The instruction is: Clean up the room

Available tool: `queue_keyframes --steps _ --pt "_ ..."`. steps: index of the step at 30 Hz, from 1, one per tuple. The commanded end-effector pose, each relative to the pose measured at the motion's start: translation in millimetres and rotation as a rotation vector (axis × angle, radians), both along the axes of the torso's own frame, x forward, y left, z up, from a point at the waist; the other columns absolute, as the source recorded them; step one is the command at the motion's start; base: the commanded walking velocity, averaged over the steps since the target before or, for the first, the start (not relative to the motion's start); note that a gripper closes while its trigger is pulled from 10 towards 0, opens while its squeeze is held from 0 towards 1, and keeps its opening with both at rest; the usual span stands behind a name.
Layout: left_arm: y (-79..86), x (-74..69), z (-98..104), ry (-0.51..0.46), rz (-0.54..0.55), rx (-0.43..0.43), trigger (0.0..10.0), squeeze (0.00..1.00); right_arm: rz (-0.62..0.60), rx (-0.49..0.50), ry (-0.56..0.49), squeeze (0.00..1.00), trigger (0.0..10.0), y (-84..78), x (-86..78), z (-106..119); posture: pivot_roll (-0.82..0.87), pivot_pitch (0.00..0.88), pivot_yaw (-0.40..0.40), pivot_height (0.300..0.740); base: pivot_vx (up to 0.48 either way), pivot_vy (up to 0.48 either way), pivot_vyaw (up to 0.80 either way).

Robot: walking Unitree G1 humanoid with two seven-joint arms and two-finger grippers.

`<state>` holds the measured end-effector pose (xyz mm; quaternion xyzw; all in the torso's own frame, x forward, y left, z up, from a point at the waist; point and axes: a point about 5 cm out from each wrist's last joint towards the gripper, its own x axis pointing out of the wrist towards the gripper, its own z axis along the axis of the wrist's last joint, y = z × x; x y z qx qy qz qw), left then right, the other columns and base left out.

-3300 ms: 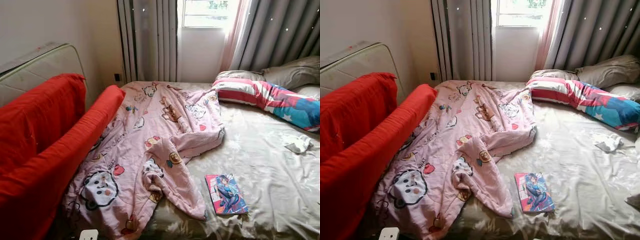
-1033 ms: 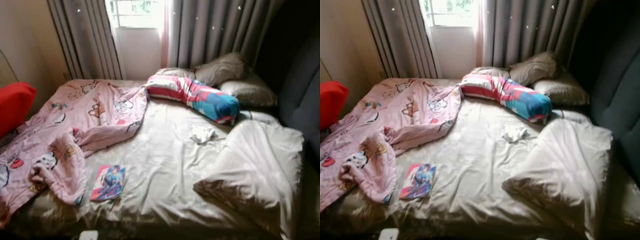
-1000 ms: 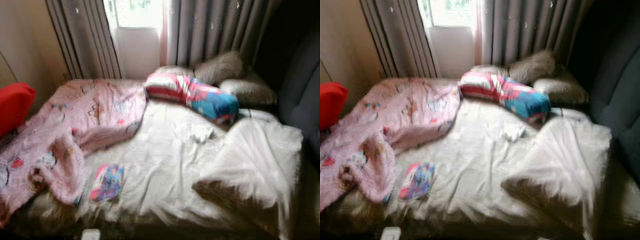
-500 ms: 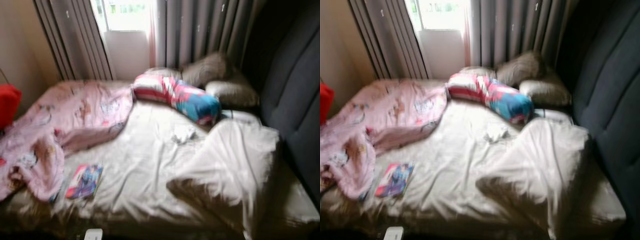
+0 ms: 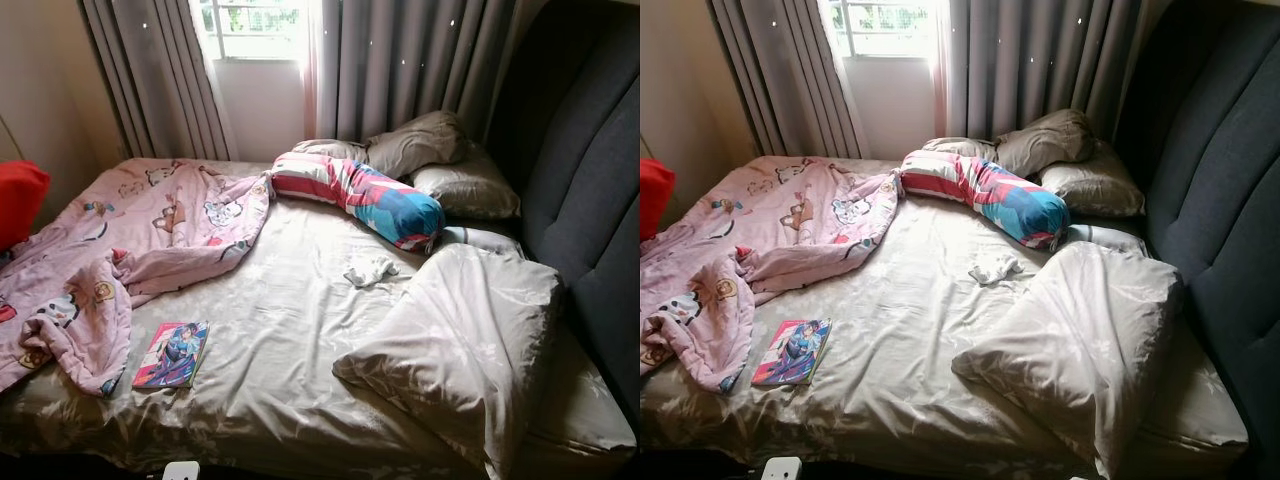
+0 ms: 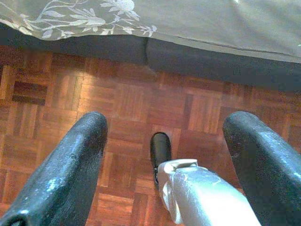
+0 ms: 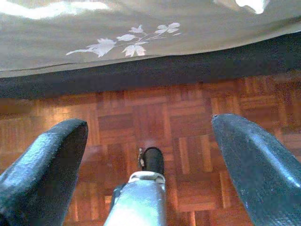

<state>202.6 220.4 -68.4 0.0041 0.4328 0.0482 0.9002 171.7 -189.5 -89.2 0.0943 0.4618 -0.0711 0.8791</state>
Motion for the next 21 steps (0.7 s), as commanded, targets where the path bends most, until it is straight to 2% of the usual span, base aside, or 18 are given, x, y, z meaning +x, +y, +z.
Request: queue_keyframes --steps 1,2,10,16,19,21 --pt "0.2 0.1 -0.1 0.007 0.002 -0.001 10.0 0.00 -0.009 -0.005 -0.011 0.00 10.0 -3.1 2.6 1.6 0.04 0.000 -0.011 0.740 0.255 0.000 -0.78" --pt "0.1 0.1 -0.1 0.006 0.003 -0.001 10.0 0.00 -0.009 -0.005 -0.012 0.00 10.0 -3.5 2.9 1.9 0.04 0.000 -0.011 0.740 0.262 0.000 -0.77" --pt "0.1 0.1 -0.1 0.006 0.004 -0.001 10.0 0.00 -0.017 -0.015 -0.029 0.00 10.0 -10.2 5.4 4.2 0.04 0.000 -0.010 0.740 0.280 0.000 0.00" --pt "0.5 0.4 0.1 0.006 0.003 0.000 10.0 0.00 -0.020 -0.013 -0.022 0.00 10.0 -9.4 5.4 3.9 0.04 0.000 -0.008 0.740 0.310 0.000 0.00" --pt "0.5 0.4 0.2 0.006 0.003 0.001 10.0 0.00 -0.015 -0.013 -0.024 0.00 10.0 -9.3 5.5 4.0 0.04 0.000 -0.008 0.740 0.314 0.000 -0.77" --pt "0.4 0.4 0.1 0.006 0.002 0.000 10.0 0.00 -0.017 -0.017 -0.028 0.00 10.0 -9.8 5.9 4.3 0.04 0.000 -0.008 0.740 0.315 0.000 0.00"
